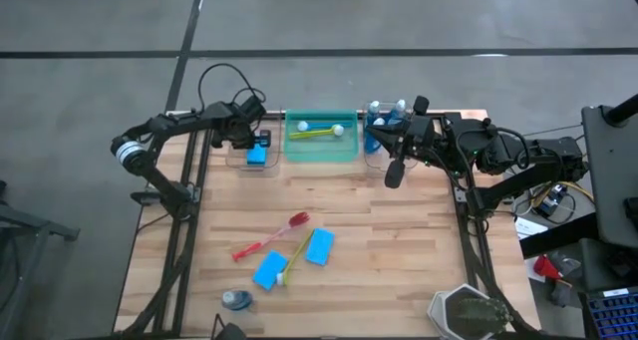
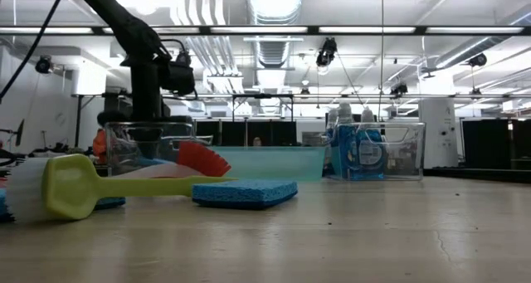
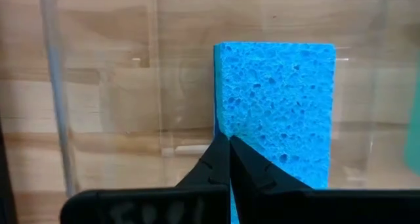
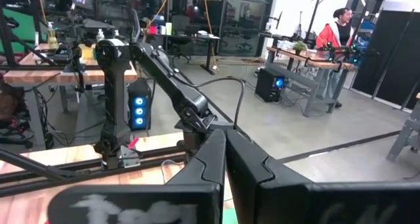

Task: Pick & Place Kitchen Sink Supplies
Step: Put the blue sponge wipe into the left transparent bin

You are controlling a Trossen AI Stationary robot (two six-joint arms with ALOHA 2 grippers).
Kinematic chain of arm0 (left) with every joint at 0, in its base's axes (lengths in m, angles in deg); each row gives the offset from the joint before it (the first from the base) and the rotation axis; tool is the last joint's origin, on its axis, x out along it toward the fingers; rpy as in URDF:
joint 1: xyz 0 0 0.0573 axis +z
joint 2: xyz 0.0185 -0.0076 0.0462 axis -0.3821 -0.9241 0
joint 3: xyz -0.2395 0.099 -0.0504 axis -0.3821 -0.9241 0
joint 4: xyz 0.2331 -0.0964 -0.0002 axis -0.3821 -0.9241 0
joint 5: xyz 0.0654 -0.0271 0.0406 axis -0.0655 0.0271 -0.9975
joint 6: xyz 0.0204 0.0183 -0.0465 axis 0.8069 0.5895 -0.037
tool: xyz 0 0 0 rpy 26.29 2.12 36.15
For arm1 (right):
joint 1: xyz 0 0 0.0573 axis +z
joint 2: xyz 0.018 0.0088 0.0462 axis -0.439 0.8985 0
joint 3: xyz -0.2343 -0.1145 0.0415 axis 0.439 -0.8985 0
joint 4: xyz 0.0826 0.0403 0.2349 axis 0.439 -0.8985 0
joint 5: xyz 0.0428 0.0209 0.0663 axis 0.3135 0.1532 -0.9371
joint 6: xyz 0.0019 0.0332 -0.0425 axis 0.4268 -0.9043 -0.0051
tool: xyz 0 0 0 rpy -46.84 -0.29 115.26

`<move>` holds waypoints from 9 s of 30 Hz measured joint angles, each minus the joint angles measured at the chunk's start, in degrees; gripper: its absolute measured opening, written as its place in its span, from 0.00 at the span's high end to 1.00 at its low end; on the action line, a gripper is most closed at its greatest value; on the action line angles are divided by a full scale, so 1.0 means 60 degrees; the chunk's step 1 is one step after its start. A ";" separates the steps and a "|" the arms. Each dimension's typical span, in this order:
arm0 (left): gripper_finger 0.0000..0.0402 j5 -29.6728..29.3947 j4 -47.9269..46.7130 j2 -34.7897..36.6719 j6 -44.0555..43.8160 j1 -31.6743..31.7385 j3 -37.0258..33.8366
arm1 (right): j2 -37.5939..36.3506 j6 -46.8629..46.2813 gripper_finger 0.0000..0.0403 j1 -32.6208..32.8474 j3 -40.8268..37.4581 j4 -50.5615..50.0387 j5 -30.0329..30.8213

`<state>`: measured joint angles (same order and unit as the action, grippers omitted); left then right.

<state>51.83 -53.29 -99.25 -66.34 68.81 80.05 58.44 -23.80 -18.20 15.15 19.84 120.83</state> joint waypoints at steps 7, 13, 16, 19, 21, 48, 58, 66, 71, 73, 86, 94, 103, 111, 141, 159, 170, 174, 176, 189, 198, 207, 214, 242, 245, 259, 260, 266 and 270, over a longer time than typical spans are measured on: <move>1.00 0.0033 0.0333 0.0004 0.0018 0.0000 -0.0179 | 0.0000 0.0094 0.98 0.0000 0.0000 0.0000 0.0000; 0.99 0.0063 0.0437 0.0007 0.0031 0.0000 -0.0179 | 0.0000 0.0090 0.98 0.0000 0.0000 -0.0007 0.0000; 0.95 0.0223 0.0427 0.0037 -0.0072 0.0000 -0.0179 | 0.0000 0.0099 0.98 0.0000 0.0000 -0.0010 -0.0001; 0.90 0.0419 0.0423 0.0047 -0.0171 0.0003 -0.0179 | 0.0000 0.0087 0.98 0.0000 0.0000 -0.0011 -0.0001; 0.85 0.0520 0.0412 0.0057 -0.0231 0.0004 -0.0179 | 0.0000 0.0083 0.98 0.0000 0.0000 -0.0015 -0.0004; 0.69 0.0699 0.2289 0.3583 -0.0795 -0.2753 -0.0109 | 0.0000 0.0099 0.98 0.0000 0.0000 -0.0015 -0.0007; 0.69 0.1011 0.5353 0.3462 0.0176 -0.5629 -0.0072 | 0.0000 0.0065 0.98 0.0000 0.0000 -0.0029 -0.0007; 0.67 0.1675 0.5432 0.2594 0.1301 -0.6834 0.0383 | 0.0022 0.0127 0.98 -0.0004 -0.0026 -0.0037 -0.0007; 0.67 0.2500 0.5437 0.1627 0.1753 -0.6937 0.0812 | 0.0025 0.0020 0.98 -0.0004 -0.0084 -0.0079 -0.0007; 0.67 0.3049 0.5421 0.1157 0.2174 -0.6931 0.1024 | 0.0025 0.0017 0.98 -0.0004 -0.0087 -0.0187 -0.0007; 0.68 0.5008 0.3313 -0.1838 0.5059 -0.7162 0.3193 | -0.0026 -0.1001 0.98 0.0004 -0.0095 -0.0780 -0.0025; 0.68 0.5002 0.2332 -0.3126 0.7013 -0.7384 0.4053 | -0.0018 -0.1566 0.98 0.0004 -0.0095 -0.0761 -0.0017; 0.69 0.4873 0.1783 -0.3997 0.7572 -0.7587 0.4042 | -0.0018 -0.1907 0.98 0.0004 -0.0095 -0.0736 0.0000; 0.69 0.4577 0.1837 -0.4611 0.7708 -0.7615 0.4043 | -0.0015 -0.2084 0.98 0.0004 -0.0095 -0.0635 0.0001; 1.00 0.3728 -0.1625 -0.3085 0.8240 -0.6970 0.6439 | -0.0056 -0.1556 0.98 0.0000 -0.0091 -0.0430 0.0000; 1.00 0.1784 -0.4812 -0.0362 0.9953 -0.4229 0.6663 | -0.0210 -0.1075 0.98 0.0003 -0.0091 -0.0403 -0.0032; 1.00 0.1839 -0.4689 0.0031 1.2663 -0.0264 0.6151 | -0.0058 -0.0666 0.98 -0.0481 -0.0091 -0.0408 0.0000; 1.00 0.2065 -0.4271 -0.0087 1.3532 0.0640 0.5644 | 0.0035 -0.0681 0.98 -0.0481 -0.0091 -0.0399 0.0004; 1.00 0.2094 -0.4067 -0.0126 1.3984 0.0798 0.5303 | 0.0147 -0.0682 0.98 -0.0484 -0.0091 -0.0375 0.0006; 1.00 0.2298 -0.1675 -0.0214 1.4552 0.0951 0.2915 | 0.0634 -0.0788 0.98 -0.0499 -0.0098 0.0047 0.0000; 1.00 0.2361 -0.1037 -0.0295 1.4298 0.0976 0.2213 | 0.0798 -0.0915 0.98 -0.0539 -0.0098 0.0083 0.0000; 1.00 0.2373 -0.0555 -0.0313 1.4509 0.1200 0.2055 | 0.0800 -0.0941 0.98 -0.0543 -0.0098 0.0108 0.0000; 1.00 0.2718 -0.0294 -0.0326 1.4575 0.1484 0.1805 | 0.0852 -0.0941 0.98 -0.0543 -0.0098 0.0106 0.0000; 1.00 0.2750 0.0636 -0.0342 1.4774 0.1619 0.1111 | 0.0852 -0.0937 0.98 -0.0652 -0.0098 0.0090 0.0004; 1.00 0.2732 0.0649 -0.0342 1.4627 0.1636 0.1141 | 0.0852 -0.0937 0.98 -0.0652 -0.0098 0.0087 0.0004; 1.00 0.3034 0.0150 -0.0342 1.4752 0.1657 0.1238 | 0.0852 -0.0904 0.98 -0.0800 -0.0098 0.0047 0.0011; 1.00 0.3034 0.0208 -0.0342 1.4771 0.1660 0.1238 | 0.0852 -0.0907 0.98 -0.0818 -0.0098 0.0047 0.0011; 1.00 0.3034 0.0426 -0.0358 1.4921 0.1676 0.1227 | 0.0852 -0.0913 0.98 -0.0927 -0.0102 0.0047 0.0011; 1.00 0.2920 0.0432 -0.0419 1.4906 0.1676 0.1217 | 0.0852 -0.0923 0.98 -0.0969 -0.0102 0.0047 0.0015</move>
<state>69.35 -50.70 -101.76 23.09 78.87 87.34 63.56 -29.33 -24.02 14.54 20.12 120.92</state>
